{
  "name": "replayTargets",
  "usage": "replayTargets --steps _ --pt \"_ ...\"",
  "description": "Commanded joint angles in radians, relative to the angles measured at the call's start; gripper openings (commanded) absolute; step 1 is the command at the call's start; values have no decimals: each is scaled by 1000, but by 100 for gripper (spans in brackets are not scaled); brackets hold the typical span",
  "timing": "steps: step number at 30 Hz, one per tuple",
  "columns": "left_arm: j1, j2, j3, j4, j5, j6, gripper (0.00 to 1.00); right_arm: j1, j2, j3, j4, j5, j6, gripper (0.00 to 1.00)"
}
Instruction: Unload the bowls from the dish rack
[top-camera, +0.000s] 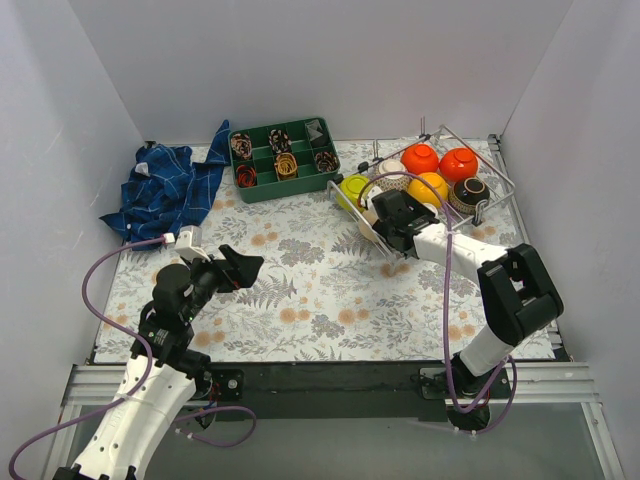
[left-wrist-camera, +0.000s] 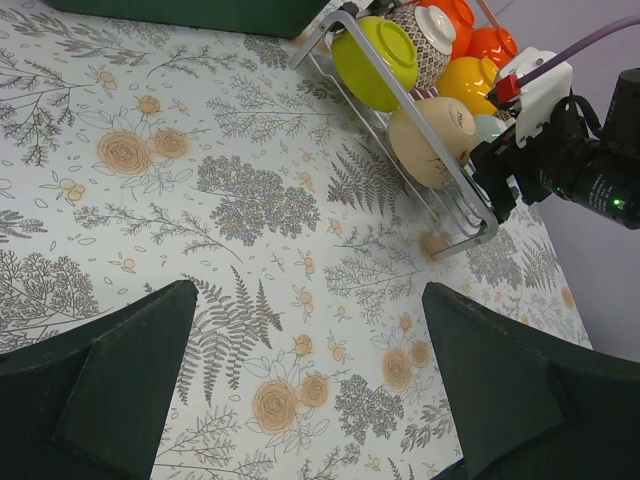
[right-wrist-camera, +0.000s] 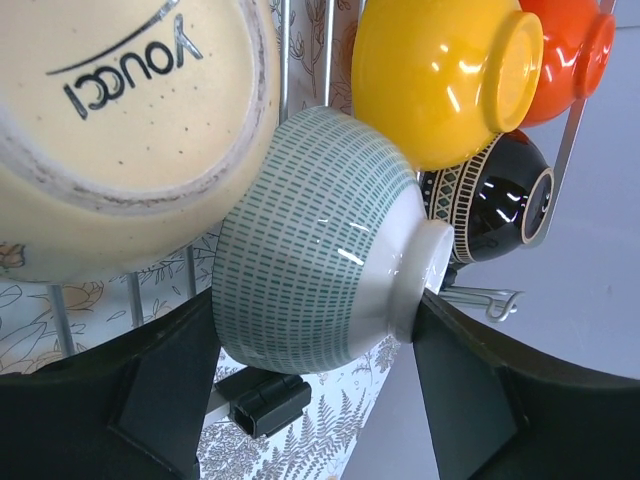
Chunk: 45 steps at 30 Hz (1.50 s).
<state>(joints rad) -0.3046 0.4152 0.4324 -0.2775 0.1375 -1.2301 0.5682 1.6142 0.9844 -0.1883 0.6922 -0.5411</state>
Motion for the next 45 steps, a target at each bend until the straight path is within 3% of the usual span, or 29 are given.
replayTargets --steps 1,12,25,33,38,41,45 --pt "-5 0 2 -5 -9 14 98 10 -40 46 -86 -42 50 33" --pt "-5 7 3 -3 8 14 98 -1 -88 103 -102 -40 104 15" --pt "-5 34 14 15 66 15 98 -44 -171 152 -132 -37 213 11" --pt "-5 132 81 87 155 6 98 -44 -307 249 -189 -261 342 11" --pt "-7 263 138 170 211 -23 98 -44 -376 287 -195 -587 447 11" --pt "-13 352 184 231 247 -51 98 -44 -411 258 -137 -816 585 11" --pt "-33 464 258 299 296 -78 98 -42 -470 146 86 -1019 771 11"
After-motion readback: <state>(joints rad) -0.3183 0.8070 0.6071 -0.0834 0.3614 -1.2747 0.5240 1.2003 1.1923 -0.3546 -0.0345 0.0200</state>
